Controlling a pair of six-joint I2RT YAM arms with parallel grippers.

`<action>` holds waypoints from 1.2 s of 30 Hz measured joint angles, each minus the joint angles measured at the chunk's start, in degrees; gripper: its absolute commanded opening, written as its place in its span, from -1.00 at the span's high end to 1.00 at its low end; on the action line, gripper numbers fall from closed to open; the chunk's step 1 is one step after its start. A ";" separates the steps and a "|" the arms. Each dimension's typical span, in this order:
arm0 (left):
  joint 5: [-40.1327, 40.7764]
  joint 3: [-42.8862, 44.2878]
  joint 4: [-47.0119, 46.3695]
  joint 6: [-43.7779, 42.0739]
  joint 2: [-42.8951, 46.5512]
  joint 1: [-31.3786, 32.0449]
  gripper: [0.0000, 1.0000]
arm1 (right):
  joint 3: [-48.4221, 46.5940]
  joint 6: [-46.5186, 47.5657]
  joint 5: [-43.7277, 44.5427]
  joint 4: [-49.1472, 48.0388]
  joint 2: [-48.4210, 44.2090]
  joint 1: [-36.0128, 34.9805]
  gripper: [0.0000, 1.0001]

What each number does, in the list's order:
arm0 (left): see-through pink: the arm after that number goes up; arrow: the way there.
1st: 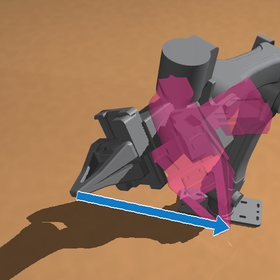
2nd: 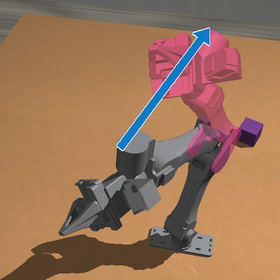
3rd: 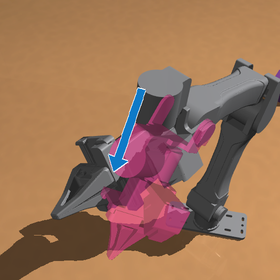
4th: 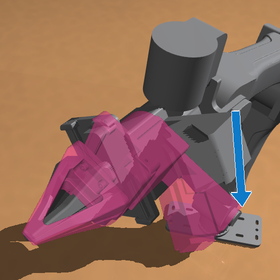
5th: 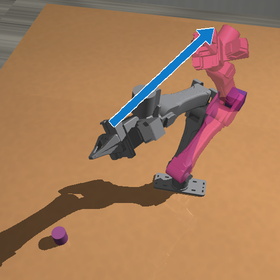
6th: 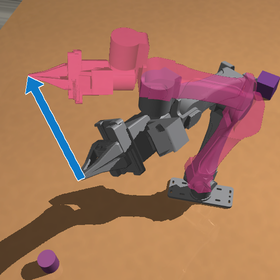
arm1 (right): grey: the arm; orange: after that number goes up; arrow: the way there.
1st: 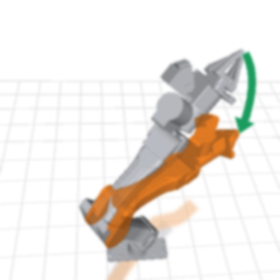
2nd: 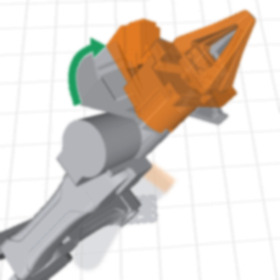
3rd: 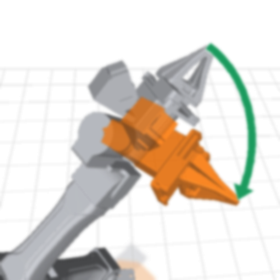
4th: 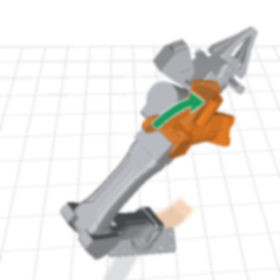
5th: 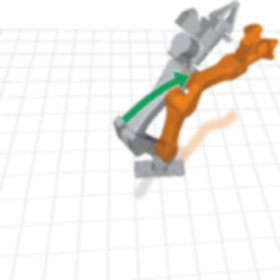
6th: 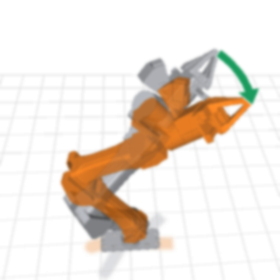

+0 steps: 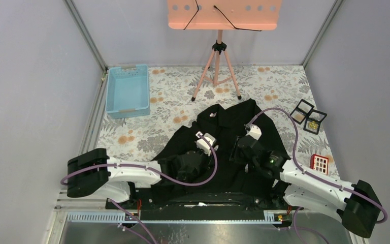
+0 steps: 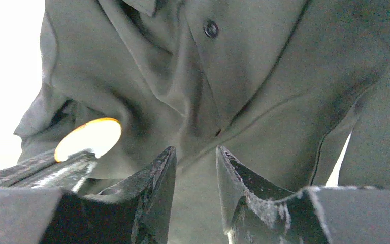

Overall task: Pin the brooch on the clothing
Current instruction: Pin the brooch to the clothes.

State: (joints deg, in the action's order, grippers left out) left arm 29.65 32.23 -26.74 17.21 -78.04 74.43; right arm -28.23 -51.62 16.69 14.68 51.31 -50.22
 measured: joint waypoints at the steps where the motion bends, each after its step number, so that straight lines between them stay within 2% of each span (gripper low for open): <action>1: -0.55 0.00 0.02 -0.52 0.00 -0.11 1.00 | 0.61 -0.37 -0.61 0.07 0.02 0.00 0.14; 9: -0.61 1.14 3.08 -7.26 -1.84 -0.31 1.00 | 1.62 -1.38 0.55 3.85 -0.81 0.00 0.07; 24: -0.72 8.44 6.67 -28.26 -10.71 1.42 1.00 | -1.49 1.70 15.41 19.74 -16.48 0.00 -0.17; 29: -0.46 10.69 8.24 -32.87 -14.21 2.51 1.00 | -1.49 1.84 17.44 22.38 -23.19 0.02 -0.18; 36: 0.42 13.68 9.57 -37.13 -17.57 3.72 1.00 | -1.20 1.86 18.78 24.28 -25.83 0.02 -0.21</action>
State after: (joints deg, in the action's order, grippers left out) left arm 30.06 45.91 -17.17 -19.92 -95.61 78.15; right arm -29.43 -49.76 35.46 38.96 25.47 -50.19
